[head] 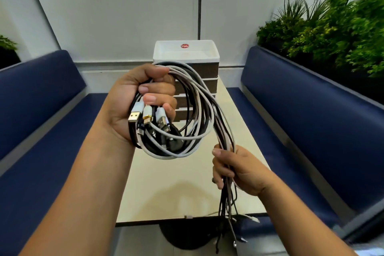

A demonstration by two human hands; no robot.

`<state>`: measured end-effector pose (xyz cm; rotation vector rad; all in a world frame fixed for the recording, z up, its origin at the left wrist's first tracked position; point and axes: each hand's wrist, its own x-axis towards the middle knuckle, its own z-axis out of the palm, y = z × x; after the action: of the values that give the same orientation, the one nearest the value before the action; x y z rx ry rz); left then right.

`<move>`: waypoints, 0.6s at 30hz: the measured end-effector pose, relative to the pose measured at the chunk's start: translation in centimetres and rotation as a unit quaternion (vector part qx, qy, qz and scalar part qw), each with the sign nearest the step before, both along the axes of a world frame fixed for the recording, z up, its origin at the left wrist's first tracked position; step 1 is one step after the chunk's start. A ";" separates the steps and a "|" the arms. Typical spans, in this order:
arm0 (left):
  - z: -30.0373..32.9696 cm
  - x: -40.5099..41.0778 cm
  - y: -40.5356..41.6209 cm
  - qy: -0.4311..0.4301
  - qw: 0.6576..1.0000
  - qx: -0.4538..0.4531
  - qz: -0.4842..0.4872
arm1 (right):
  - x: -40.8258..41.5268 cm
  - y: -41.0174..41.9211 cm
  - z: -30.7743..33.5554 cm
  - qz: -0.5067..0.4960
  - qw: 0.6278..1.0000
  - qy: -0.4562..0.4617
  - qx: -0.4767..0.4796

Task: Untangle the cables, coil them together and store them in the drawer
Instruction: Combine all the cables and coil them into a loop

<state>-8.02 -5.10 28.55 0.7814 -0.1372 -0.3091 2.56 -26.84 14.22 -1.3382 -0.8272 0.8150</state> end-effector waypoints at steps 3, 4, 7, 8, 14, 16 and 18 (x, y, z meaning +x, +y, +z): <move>-0.6 0.2 0.5 -0.001 0.999 -0.021 0.045 | -1.3 0.7 -1.7 -0.064 0.995 -0.047 -0.061; -0.7 0.3 0.4 -0.004 0.997 -0.032 0.069 | -1.8 0.9 -2.3 -0.080 0.991 -0.061 -0.084; -1.0 0.9 0.1 0.030 0.971 -0.053 0.230 | -3.2 1.7 -3.2 -0.137 0.964 -0.134 -0.183; -1.3 1.2 -0.3 0.035 0.956 -0.056 0.286 | -3.7 2.1 -3.2 -0.150 0.948 -0.180 -0.216; -5.1 3.2 -2.3 0.079 0.856 -0.020 0.511 | -5.5 3.5 -1.9 -0.109 0.780 -0.453 -0.418; -6.1 3.5 -3.4 0.075 0.799 0.030 0.596 | -6.2 3.4 -0.8 -0.084 0.737 -0.520 -0.424; -7.1 3.6 -4.5 0.056 0.733 0.138 0.663 | -7.0 3.2 0.8 -0.059 0.698 -0.585 -0.409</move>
<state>-4.38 -9.55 21.45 0.9713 0.6057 1.0262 -4.46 -23.65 15.03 -2.7948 -1.3793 0.0550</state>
